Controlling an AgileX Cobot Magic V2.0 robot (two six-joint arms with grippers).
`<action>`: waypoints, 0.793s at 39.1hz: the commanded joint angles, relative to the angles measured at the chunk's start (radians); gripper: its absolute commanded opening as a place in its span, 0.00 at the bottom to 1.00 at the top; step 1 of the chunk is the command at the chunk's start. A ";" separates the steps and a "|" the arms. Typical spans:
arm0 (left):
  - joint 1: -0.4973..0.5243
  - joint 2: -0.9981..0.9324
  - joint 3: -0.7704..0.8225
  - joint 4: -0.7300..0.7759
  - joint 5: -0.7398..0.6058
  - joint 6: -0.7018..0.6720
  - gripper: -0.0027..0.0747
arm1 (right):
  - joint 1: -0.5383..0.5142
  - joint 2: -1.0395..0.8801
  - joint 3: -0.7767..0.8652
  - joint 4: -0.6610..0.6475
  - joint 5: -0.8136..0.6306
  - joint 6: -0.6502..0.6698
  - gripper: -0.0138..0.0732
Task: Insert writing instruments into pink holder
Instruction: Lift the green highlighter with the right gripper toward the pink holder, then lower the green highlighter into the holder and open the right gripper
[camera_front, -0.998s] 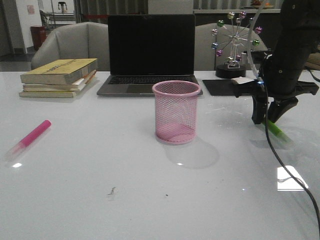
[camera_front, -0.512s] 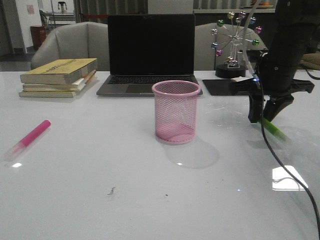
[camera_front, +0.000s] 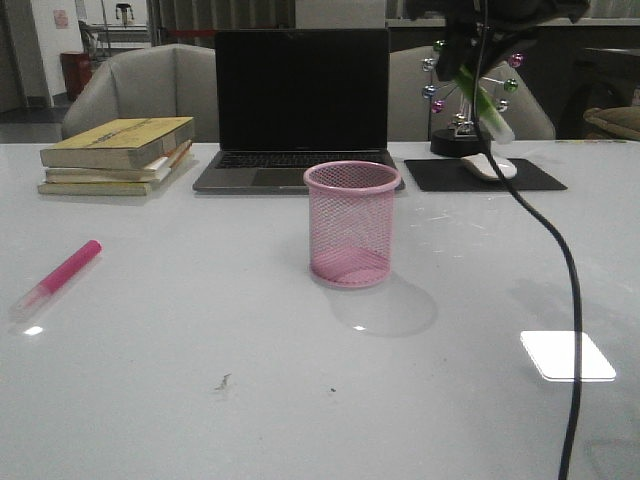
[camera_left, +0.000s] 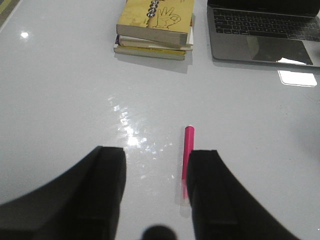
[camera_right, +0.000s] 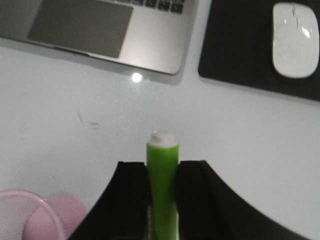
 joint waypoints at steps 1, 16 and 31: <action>-0.006 -0.006 -0.038 -0.009 -0.068 -0.009 0.52 | 0.041 -0.116 0.030 0.001 -0.189 -0.003 0.19; -0.006 -0.006 -0.038 -0.009 -0.068 -0.009 0.52 | 0.216 -0.196 0.404 0.001 -0.941 -0.002 0.19; -0.006 -0.006 -0.038 -0.009 -0.068 -0.009 0.52 | 0.232 -0.042 0.450 -0.001 -1.045 -0.002 0.19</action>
